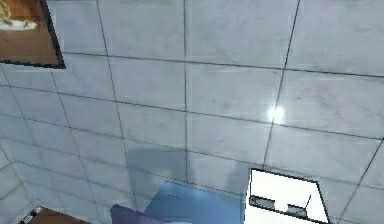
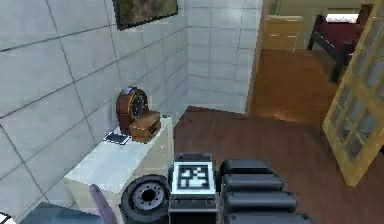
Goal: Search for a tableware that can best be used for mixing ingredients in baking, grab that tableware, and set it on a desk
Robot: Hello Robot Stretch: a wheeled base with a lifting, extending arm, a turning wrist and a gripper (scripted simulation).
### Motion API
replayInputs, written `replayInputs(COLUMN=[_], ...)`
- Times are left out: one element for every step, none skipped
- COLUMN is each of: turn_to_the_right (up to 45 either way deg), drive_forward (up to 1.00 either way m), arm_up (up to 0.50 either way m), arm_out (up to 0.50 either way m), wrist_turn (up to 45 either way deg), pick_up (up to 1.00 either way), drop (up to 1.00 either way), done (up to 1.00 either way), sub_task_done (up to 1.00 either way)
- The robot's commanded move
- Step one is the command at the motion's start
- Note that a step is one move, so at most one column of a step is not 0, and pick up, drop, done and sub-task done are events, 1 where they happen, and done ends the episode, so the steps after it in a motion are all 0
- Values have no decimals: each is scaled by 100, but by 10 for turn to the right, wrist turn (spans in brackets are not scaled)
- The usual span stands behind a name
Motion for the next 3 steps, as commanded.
replayInputs(turn_to_the_right=[-450, 0, 0], drive_forward=[0, 0, 0], arm_up=[0, 0, 0], arm_out=[0, 34, 0], wrist_turn=[0, 0, 390], pick_up=[0, 0, 0], drop=[0, 0, 0], done=[0, 0, 0], sub_task_done=[0, 0, 0])
